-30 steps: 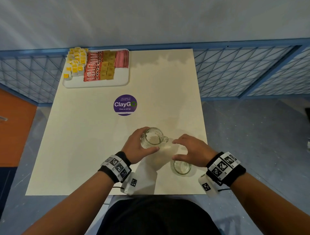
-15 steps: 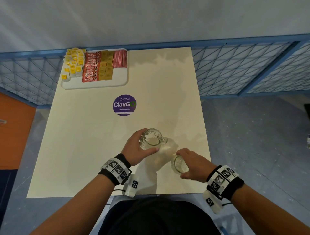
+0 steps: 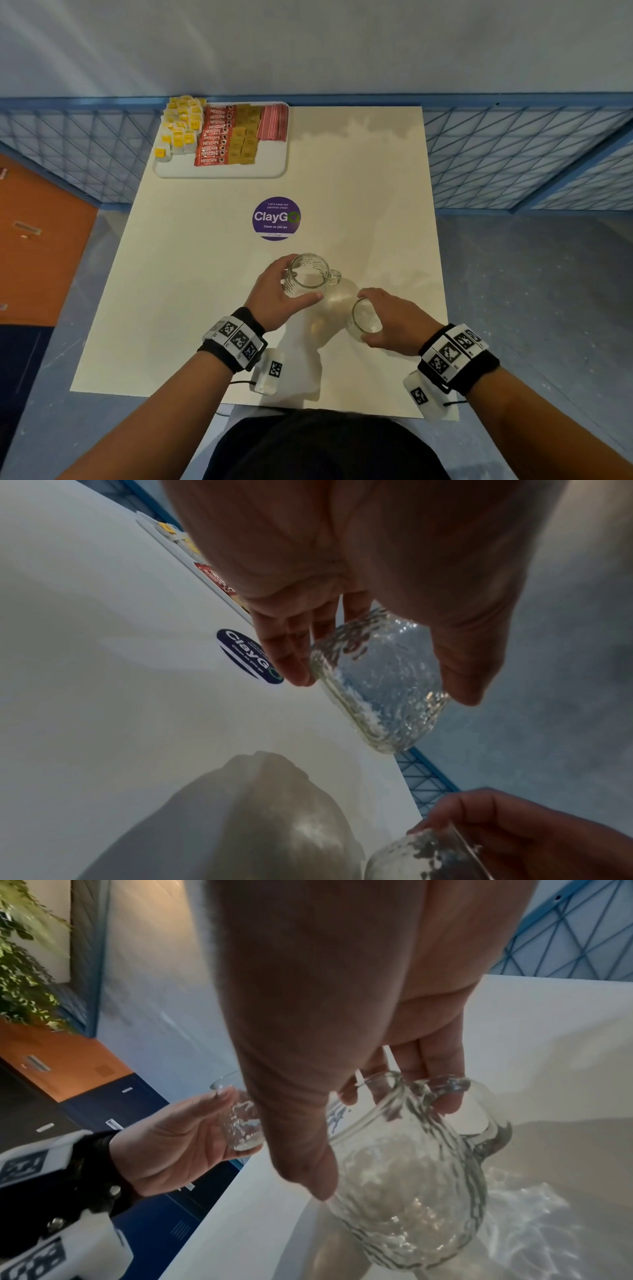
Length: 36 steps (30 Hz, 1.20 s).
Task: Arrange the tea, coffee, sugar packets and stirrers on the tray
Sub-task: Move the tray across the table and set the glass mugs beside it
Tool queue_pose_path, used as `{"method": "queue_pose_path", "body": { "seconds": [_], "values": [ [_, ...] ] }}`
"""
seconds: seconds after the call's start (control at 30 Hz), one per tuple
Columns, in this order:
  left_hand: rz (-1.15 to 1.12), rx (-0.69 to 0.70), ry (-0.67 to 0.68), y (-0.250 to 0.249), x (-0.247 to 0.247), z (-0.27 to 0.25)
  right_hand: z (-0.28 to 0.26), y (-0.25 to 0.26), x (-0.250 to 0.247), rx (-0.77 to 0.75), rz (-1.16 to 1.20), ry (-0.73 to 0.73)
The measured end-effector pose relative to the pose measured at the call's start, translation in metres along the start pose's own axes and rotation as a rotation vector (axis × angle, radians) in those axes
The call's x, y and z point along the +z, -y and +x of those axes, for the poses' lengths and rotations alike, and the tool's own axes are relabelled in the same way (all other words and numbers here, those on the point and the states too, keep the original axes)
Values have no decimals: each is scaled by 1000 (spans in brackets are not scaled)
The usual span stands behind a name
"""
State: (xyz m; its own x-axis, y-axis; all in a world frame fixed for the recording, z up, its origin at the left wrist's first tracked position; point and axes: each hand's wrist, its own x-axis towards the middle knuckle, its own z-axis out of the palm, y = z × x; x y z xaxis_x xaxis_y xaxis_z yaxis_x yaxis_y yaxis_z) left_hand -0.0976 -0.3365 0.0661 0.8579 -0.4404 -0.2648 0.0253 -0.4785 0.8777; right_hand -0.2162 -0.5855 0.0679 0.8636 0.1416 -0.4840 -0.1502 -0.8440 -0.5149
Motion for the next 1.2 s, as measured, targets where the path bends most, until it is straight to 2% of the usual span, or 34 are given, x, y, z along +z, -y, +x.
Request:
{"method": "queue_pose_path", "body": {
  "seconds": [0.3,0.5,0.8,1.0,1.2],
  "values": [
    [-41,2,-62,6,-45,38,62,27,-52,-33,19,-35],
    [-58,-18,-108,14,-75,80,117,36,-91,-38,-34,-33],
    [-34,-13,-105,24,-110,154,210,41,-144,-17,-74,-75],
    [29,-12,-87,35,-115,192,258,37,-158,7,-87,-80],
    [46,-24,-37,47,-110,216,284,30,-157,20,-101,-79]
  ]
}}
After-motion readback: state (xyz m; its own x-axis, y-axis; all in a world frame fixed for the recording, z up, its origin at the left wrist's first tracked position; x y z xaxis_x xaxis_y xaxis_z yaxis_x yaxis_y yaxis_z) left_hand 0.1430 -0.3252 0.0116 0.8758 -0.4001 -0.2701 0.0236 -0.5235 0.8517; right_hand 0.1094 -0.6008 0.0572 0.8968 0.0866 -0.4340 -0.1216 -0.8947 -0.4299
